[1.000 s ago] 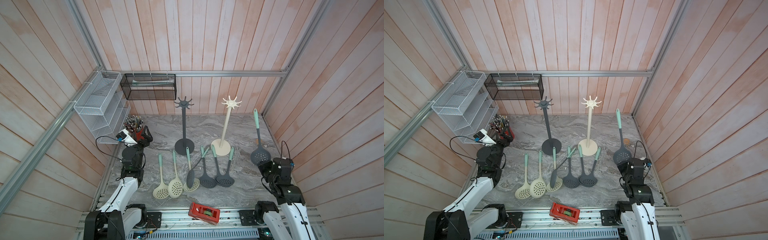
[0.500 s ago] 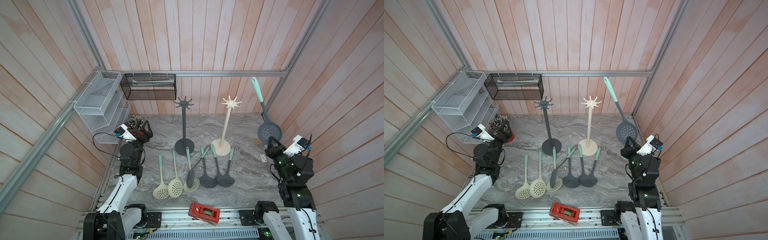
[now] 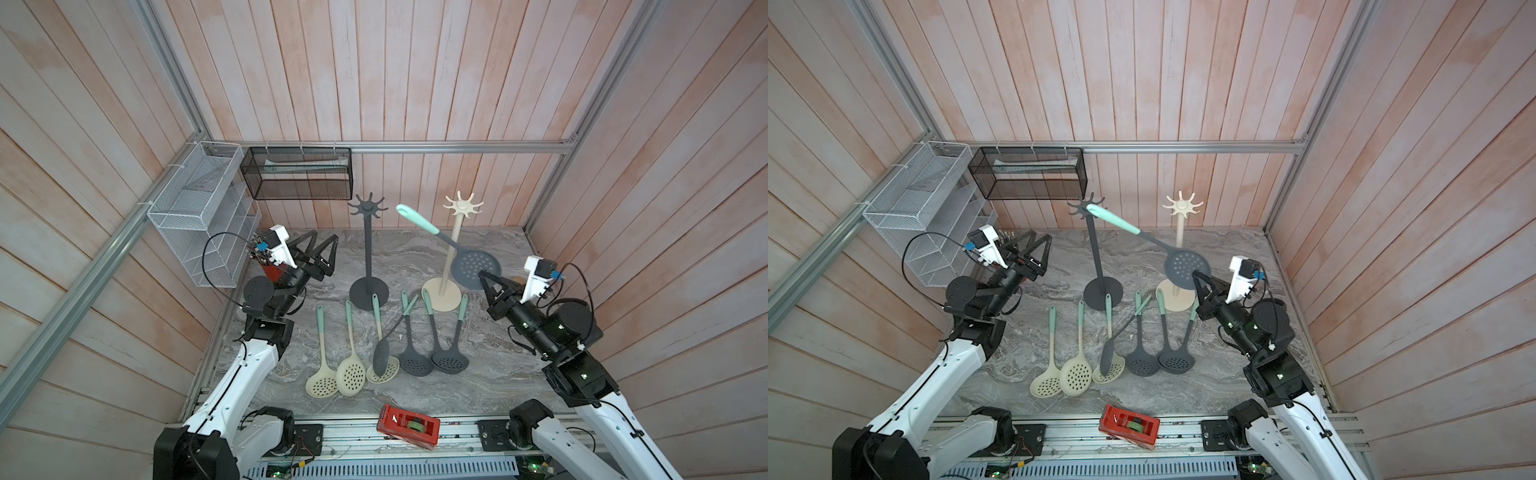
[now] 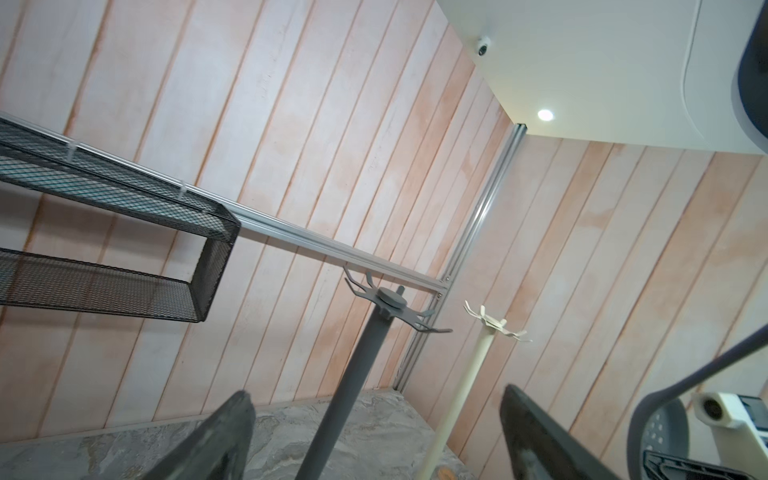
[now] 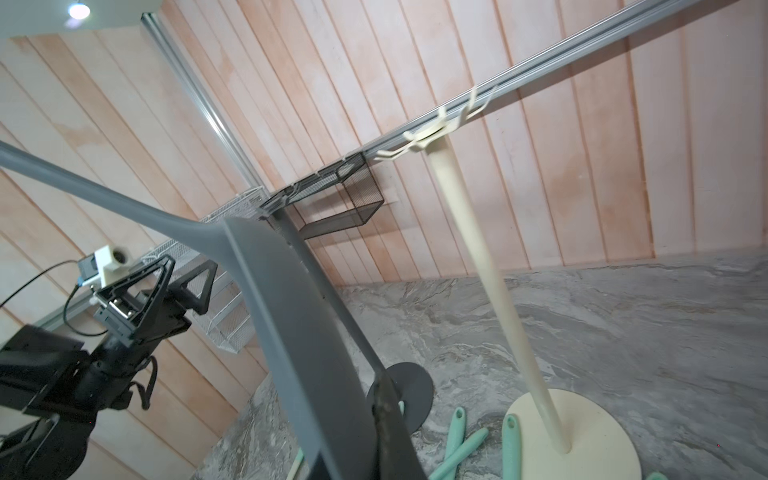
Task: Hang the skimmer on the kitchen utensil rack
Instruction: Pick up the skimmer from the center of the board.
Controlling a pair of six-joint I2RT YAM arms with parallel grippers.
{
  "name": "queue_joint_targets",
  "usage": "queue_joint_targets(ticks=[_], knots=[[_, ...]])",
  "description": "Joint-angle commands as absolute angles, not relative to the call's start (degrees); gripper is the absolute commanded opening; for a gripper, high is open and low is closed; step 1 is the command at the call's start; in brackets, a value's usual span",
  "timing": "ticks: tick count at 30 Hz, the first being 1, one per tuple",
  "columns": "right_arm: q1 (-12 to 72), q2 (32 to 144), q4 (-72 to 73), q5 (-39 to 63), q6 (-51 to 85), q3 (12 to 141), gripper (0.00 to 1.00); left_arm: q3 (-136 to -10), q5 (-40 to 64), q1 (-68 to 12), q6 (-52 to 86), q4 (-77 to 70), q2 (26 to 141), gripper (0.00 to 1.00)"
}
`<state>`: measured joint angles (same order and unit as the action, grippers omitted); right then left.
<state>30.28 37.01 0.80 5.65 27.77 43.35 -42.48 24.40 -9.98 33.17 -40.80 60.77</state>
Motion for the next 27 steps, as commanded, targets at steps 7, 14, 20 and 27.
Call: queue_joint_targets(ticks=[7,14,20,27], knots=[[36.48,43.70,11.94,-0.52,24.78,44.03,0.00,-43.25,15.85,-12.37,31.29,-33.31,57.70,0.98],[36.56,47.16,14.43,1.93,26.41,43.47,0.01,-43.36,18.32,-12.38,28.51,-32.30,58.92,1.00],[36.56,49.42,16.56,3.35,28.24,42.45,0.01,-44.98,20.48,-12.56,32.50,-30.62,60.60,1.00],[36.56,51.96,19.37,4.54,30.47,40.93,0.02,-42.29,25.16,-15.46,36.48,-42.99,60.10,0.92]])
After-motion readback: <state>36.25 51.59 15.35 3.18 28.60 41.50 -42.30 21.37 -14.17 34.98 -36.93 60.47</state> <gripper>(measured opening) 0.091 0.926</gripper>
